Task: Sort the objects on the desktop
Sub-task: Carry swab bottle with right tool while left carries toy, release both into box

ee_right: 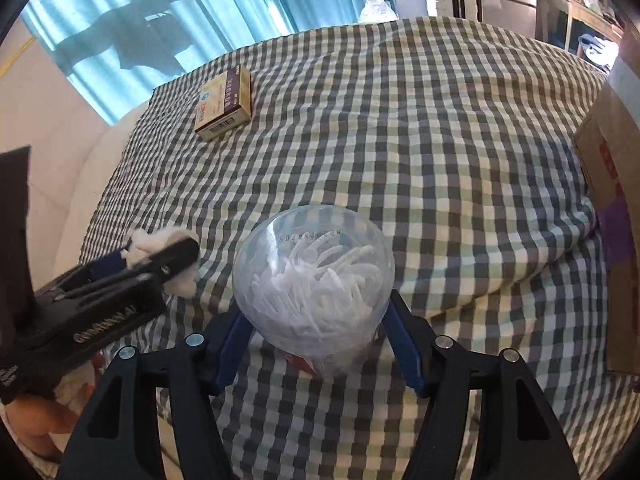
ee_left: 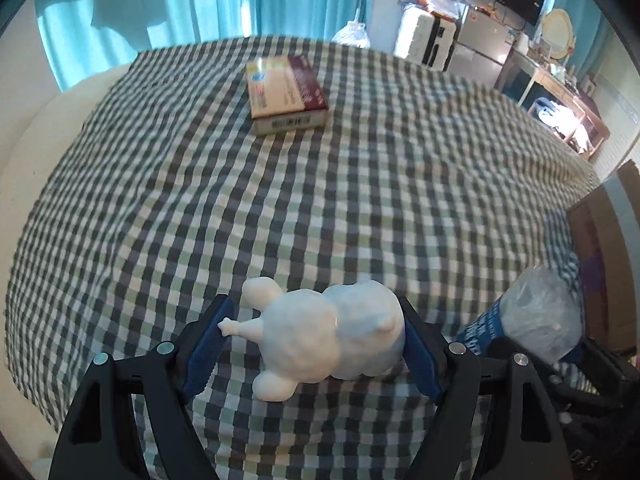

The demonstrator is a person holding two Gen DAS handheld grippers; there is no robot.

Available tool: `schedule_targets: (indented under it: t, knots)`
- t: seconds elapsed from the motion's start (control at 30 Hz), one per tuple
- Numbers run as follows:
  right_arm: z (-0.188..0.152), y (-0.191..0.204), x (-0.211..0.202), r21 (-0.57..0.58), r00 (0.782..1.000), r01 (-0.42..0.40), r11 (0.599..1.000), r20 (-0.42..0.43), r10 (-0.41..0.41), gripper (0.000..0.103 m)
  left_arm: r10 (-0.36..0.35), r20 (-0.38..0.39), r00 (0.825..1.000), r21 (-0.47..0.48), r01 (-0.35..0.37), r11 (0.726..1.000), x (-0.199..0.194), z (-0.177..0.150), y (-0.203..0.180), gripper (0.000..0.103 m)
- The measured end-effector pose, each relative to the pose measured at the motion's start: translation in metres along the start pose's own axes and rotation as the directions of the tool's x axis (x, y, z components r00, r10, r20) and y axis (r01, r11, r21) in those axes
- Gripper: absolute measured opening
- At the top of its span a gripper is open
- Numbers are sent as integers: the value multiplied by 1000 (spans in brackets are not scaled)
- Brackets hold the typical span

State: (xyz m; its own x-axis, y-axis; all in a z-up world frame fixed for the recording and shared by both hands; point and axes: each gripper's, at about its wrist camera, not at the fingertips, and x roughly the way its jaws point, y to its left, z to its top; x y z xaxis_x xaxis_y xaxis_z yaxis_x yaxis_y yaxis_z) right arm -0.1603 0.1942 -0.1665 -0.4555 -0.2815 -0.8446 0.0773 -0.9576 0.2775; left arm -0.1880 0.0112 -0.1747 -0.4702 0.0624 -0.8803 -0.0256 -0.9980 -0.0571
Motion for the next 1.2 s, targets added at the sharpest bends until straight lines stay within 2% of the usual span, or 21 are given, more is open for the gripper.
schedule_targets:
  t: [0.1,0.17,0.27,0.33,0.5,0.67,0.8,0.93,1.07,1.2]
  knots:
    - [4,3,11,-22,1000,-1,1000,-15,1,65,2,-35,999,-13,-2,1000,16,-4,6,81]
    - [2,5,31,-20,996,21,1000,-92,-22,65,-4,-44,999,-21,3,1000,21,-5,7,81]
    - [-4,7,28,-13,999,31,999,-33,-31,64,-8,-33,999,-13,7,1000,19,-5,7,81]
    - [-4,11,25,-24,999,18,1000,-51,-19,64,-11,-29,1000,-9,11,1000,13,-4,6,81]
    - [-1,8,0,34,1000,2,999,-15,-1,64,-23,23,999,2,23,1000,-21,7,3,81]
    - [-3,7,-60,55,996,-22,998,85,17,64,-21,129,991,44,16,999,-82,16,-9,81]
    - [-7,17,-115,31,982,-5,999,190,-1,64,-21,225,974,82,2,997,-139,22,-20,81]
    - [-5,22,-164,32,965,-4,999,263,-4,64,-22,322,946,113,-15,994,-195,32,-35,81]
    - [-2,24,-218,4,938,33,999,344,-32,64,-41,400,915,153,-23,988,-245,37,-59,81]
    - [0,18,-265,7,907,76,997,414,-72,64,-73,439,895,176,-7,984,-281,39,-87,81]
